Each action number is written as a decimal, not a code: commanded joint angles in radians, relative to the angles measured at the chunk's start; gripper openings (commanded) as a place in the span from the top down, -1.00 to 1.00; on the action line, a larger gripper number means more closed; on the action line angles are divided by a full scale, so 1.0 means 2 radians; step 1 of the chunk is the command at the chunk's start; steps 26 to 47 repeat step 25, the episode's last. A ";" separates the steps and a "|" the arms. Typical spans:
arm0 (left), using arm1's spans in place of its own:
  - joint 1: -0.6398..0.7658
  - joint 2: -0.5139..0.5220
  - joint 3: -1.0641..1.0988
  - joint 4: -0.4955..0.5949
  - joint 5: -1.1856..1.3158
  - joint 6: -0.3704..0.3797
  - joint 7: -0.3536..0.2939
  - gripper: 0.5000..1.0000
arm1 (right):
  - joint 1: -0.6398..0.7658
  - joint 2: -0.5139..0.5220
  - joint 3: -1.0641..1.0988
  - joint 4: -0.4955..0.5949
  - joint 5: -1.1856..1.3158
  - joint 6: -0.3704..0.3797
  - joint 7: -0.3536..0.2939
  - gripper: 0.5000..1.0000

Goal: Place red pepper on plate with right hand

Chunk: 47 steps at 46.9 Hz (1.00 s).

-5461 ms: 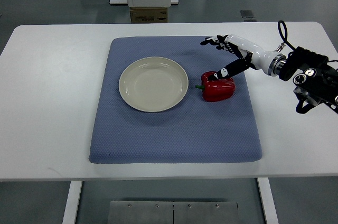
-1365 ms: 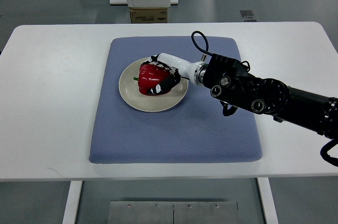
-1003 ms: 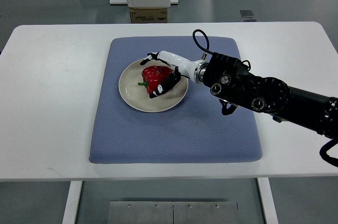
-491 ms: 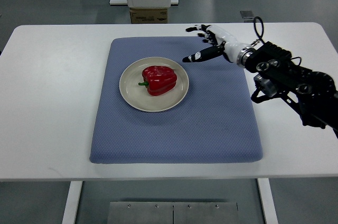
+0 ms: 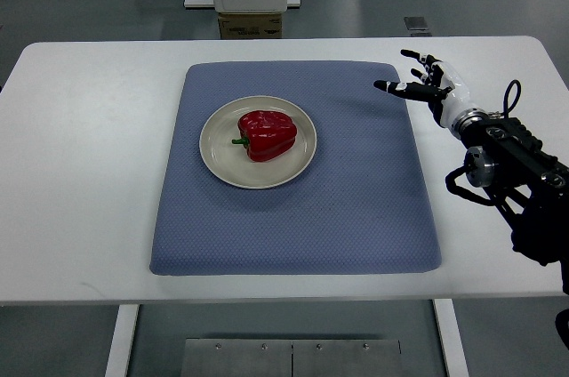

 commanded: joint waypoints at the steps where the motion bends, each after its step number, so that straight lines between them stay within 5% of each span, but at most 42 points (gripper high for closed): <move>1: 0.000 0.000 0.000 0.000 0.000 0.000 0.000 -1.00 | -0.005 0.000 0.008 0.000 0.020 -0.001 0.014 -1.00; 9: 0.000 0.000 0.000 0.000 0.000 0.000 0.000 -1.00 | -0.007 0.000 0.012 0.001 0.040 -0.002 0.043 -1.00; 47: 0.000 0.000 0.000 0.000 0.000 0.000 0.000 -1.00 | -0.016 0.000 0.011 0.003 0.040 -0.001 0.043 -1.00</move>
